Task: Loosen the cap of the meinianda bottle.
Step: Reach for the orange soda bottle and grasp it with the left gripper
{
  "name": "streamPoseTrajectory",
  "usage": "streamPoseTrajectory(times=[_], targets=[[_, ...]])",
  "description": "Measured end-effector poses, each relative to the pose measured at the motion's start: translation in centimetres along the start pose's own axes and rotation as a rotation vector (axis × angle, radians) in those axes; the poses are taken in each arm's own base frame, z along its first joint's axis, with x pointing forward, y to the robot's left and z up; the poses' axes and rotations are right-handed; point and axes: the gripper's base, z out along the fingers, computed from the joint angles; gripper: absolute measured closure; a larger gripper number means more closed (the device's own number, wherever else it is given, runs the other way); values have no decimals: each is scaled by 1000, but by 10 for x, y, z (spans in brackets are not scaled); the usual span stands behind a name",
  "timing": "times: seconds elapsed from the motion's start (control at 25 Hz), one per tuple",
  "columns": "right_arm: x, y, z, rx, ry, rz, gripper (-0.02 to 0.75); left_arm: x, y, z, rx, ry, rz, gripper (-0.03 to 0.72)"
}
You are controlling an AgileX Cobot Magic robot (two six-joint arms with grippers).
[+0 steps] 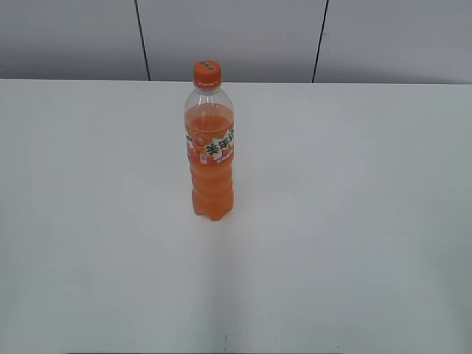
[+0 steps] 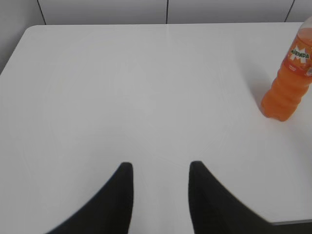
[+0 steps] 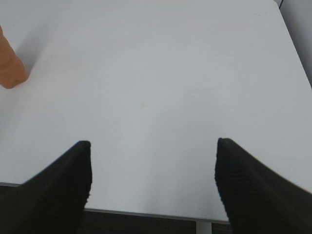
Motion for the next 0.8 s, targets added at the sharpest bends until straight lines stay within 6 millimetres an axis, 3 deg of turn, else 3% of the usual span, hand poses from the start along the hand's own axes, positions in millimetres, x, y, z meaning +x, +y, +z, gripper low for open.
streamPoseTrajectory(times=[0.8], targets=[[0,0,0,-4,0,2,146,0,0,0,0,0,0,441]])
